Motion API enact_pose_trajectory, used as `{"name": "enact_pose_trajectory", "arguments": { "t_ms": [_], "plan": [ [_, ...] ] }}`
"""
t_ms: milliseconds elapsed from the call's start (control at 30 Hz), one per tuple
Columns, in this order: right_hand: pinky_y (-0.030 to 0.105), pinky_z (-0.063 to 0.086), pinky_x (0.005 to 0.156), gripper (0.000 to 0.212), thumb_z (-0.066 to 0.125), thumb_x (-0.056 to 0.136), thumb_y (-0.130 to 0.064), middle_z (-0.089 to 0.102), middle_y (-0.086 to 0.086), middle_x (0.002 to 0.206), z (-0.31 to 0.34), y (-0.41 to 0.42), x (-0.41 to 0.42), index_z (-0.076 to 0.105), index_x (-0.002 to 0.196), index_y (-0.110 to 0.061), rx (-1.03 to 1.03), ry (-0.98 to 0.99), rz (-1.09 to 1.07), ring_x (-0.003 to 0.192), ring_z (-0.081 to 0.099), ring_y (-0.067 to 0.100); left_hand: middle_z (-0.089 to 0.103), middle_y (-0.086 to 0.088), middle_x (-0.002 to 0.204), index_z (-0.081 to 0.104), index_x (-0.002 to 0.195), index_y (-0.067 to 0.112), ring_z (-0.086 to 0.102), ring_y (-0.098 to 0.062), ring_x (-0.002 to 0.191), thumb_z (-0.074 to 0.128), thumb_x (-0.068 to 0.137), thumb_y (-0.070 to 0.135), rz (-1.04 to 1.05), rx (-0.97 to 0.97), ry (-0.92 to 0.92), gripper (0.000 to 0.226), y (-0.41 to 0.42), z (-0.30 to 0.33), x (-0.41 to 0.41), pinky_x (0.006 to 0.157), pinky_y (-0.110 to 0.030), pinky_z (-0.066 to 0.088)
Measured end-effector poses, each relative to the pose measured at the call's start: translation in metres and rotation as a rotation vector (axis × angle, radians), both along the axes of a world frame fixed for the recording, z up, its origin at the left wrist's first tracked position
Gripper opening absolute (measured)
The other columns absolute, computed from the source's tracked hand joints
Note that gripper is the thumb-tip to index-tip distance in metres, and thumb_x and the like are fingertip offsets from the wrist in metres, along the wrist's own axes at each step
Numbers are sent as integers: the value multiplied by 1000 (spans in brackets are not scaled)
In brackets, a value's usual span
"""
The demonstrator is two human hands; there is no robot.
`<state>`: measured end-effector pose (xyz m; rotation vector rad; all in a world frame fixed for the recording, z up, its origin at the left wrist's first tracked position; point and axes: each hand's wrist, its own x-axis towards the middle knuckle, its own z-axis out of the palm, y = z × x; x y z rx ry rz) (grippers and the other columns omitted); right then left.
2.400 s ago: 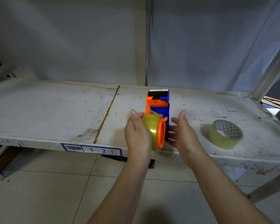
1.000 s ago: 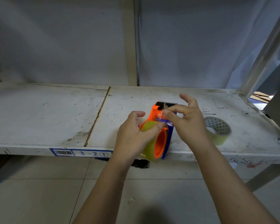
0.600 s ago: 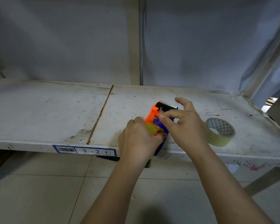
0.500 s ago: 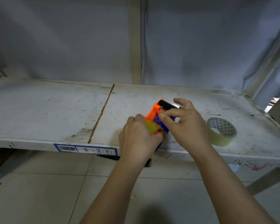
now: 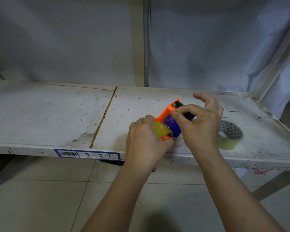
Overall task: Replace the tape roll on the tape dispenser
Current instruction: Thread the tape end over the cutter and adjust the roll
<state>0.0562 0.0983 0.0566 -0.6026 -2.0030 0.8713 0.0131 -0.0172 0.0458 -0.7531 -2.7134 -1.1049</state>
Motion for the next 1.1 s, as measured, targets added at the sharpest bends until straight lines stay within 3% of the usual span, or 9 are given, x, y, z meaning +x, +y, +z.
{"name": "enact_pose_trajectory", "arguments": {
  "t_ms": [133,267,333,433,500,633,767,933,1100],
  "plan": [
    [29,45,86,42,53,75,-1,60,-8,98,17,28,7,59,54,-37,-179,239,-139,105,56,17,61,3,97,53,105,22,56,-15,93,76,65,46,-6,-98,-49,52,-8,-15,-2,67,-26,46],
    [26,42,66,25,55,80,-9,64,-8,79,33,42,18,65,71,-30,-390,193,3,66,54,5,59,5,93,53,102,23,56,-11,86,77,65,43,19,-45,-37,49,-10,-14,-2,62,-20,43],
    [22,40,67,5,63,81,-26,64,-10,88,31,35,17,66,84,-25,-442,-40,187,76,56,-1,59,5,92,53,102,23,56,-11,83,78,64,43,15,-33,-27,49,-8,-12,-2,60,-20,42],
    [28,47,71,50,61,64,-71,65,-11,93,21,27,12,65,87,-27,-267,-409,355,88,59,6,61,4,94,54,105,23,56,-13,85,78,64,43,10,-68,-18,52,-5,-13,0,65,-25,46],
    [39,52,75,58,58,48,-80,63,-9,97,17,23,10,61,81,-32,-104,-499,293,96,58,14,61,4,98,53,108,22,56,-14,90,77,65,44,9,-89,-15,54,-4,-13,2,70,-28,50],
    [49,52,81,24,71,63,-55,57,-8,96,14,20,6,56,67,-36,-24,-517,237,101,54,21,60,3,98,54,109,21,56,-15,92,76,65,44,5,-91,-10,55,-4,-14,3,68,-26,46],
    [39,49,77,24,67,80,-36,55,-9,91,12,19,3,52,62,-33,56,-484,233,96,55,18,60,4,101,52,111,22,54,-13,94,76,66,46,7,-89,-14,57,-5,-14,2,68,-23,40],
    [41,50,81,18,63,83,-38,66,-3,100,10,17,2,54,70,-31,78,-436,139,97,59,20,60,3,102,52,112,22,53,-13,94,76,66,48,6,-96,7,58,-4,-14,-1,69,-24,41],
    [46,43,91,18,61,84,-41,46,-20,67,14,18,5,53,70,-33,123,-423,52,96,54,18,59,4,106,51,116,23,52,-13,97,75,67,48,-6,-108,47,60,-6,-13,-4,76,-28,46]
  ]
}}
